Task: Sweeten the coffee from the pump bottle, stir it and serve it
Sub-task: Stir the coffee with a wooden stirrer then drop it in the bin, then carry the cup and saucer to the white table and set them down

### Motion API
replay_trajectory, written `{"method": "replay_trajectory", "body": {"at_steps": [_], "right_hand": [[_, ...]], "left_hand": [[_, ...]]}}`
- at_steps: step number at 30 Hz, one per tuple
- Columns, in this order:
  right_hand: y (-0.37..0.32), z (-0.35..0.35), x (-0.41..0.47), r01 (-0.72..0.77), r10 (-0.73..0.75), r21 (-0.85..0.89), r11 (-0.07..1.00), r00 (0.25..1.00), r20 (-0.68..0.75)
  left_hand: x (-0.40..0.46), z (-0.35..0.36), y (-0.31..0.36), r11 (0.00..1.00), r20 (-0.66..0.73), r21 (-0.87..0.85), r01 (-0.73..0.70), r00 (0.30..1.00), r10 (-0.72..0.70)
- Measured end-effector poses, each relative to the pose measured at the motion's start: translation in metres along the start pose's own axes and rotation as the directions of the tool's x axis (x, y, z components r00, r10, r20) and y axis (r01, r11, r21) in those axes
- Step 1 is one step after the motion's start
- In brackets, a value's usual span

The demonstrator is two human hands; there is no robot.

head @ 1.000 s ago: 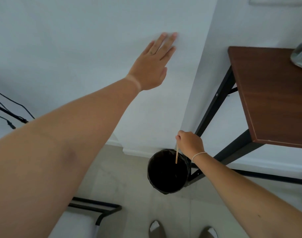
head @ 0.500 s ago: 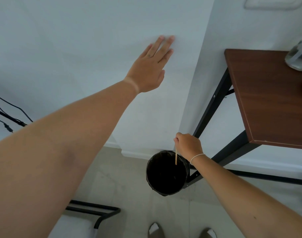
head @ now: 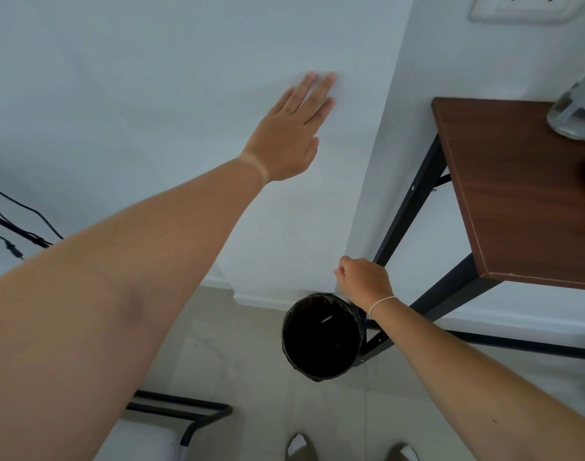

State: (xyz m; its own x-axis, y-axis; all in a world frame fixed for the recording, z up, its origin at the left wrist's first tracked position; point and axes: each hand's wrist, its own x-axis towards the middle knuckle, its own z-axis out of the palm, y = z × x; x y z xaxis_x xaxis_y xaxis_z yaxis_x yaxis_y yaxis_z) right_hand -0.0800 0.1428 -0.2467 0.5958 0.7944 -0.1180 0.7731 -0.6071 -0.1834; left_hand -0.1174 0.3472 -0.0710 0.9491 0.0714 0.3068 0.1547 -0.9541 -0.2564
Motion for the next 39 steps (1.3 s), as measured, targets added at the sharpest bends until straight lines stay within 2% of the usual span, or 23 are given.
{"method": "replay_trajectory", "body": {"at_steps": [13, 17, 24, 32, 39], "right_hand": [[-0.006, -0.049, 0.014, 0.022, -0.020, 0.017, 1.000, 0.993, -0.113], [-0.013, -0.085, 0.017, 0.043, -0.038, 0.023, 0.999, 0.980, -0.196], [-0.024, -0.159, 0.010, 0.080, -0.060, 0.040, 0.996, 0.929, -0.365], [0.008, -0.251, -0.017, 0.022, 0.034, 0.092, 0.996, 0.824, -0.566], [0.089, -0.315, -0.050, -0.081, 0.146, 0.124, 0.989, 0.666, -0.732]], "left_hand": [[-0.007, -0.004, 0.009, 1.000, 0.049, -0.028, 0.002, 0.999, -0.001], [-0.007, -0.013, 0.013, 0.999, 0.059, -0.049, 0.019, 0.998, -0.016], [0.009, -0.052, 0.013, 0.998, -0.025, -0.054, 0.032, 0.999, -0.034], [0.056, -0.096, 0.039, 0.993, -0.136, -0.111, -0.037, 0.991, 0.021], [0.097, -0.120, 0.087, 0.986, -0.185, -0.136, -0.098, 0.980, 0.072]]}}
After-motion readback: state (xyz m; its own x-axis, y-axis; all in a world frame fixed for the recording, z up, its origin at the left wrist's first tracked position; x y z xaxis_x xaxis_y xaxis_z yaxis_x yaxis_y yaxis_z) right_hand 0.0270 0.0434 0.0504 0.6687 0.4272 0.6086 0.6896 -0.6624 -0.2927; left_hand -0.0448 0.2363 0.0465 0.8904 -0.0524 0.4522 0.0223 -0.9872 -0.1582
